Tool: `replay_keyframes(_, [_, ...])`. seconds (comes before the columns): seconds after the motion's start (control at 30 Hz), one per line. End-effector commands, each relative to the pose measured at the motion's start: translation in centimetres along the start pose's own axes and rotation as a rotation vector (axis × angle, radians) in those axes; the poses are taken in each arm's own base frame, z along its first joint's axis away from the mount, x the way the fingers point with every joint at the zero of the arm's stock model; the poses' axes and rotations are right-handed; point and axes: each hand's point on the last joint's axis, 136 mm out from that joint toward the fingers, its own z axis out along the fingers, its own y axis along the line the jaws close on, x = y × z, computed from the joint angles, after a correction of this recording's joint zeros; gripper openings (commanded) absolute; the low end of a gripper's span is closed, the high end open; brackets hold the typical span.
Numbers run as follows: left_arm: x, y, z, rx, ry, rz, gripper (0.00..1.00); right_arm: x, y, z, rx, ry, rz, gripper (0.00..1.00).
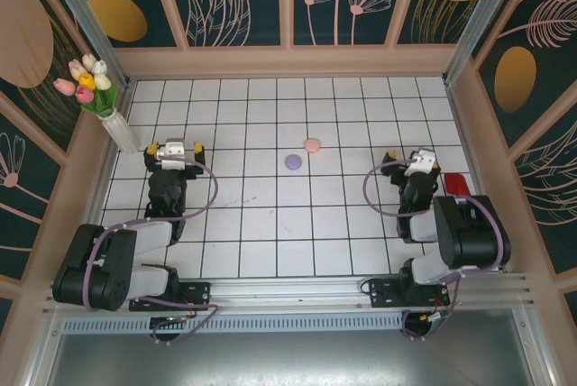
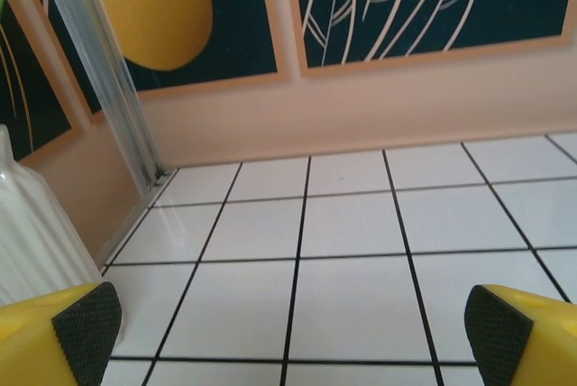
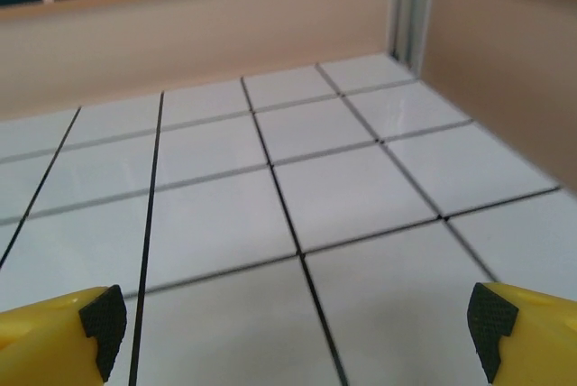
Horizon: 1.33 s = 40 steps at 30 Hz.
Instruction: Insert the wireless bluetooth earbuds into the charging case
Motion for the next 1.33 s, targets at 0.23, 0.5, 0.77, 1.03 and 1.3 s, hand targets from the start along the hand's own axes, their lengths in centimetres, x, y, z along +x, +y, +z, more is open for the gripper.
replay_keyframes(0.23, [0.3, -1.6, -1.4, 0.166, -0.035, -0.057, 0.99, -2.5, 1.8, 1.5, -0.132, -0.053, 0.009, 0.99])
replay_keyframes(0.5, [2.3, -0.6, 0.4, 0.181, 0.015, -0.127, 0.99, -2.4, 1.8, 1.7, -0.152, -0.039, 0.022, 0.99])
replay_keyframes(0.77, [3.9, 0.8, 1.9, 0.145, 0.06, -0.192, 0.99, -2.4, 1.8, 1.7, -0.145, -0.04, 0.019, 0.99])
replay_keyframes(1.03, [4.0, 1.9, 2.3, 0.073, 0.07, -0.205, 0.99, -2.4, 1.8, 1.8, -0.145, -0.037, 0.019, 0.99])
replay_keyframes(1.3, [3.9, 2.3, 2.0, 0.032, 0.062, -0.204, 0.99, -2.4, 1.8, 1.8, -0.154, -0.036, 0.021, 0.99])
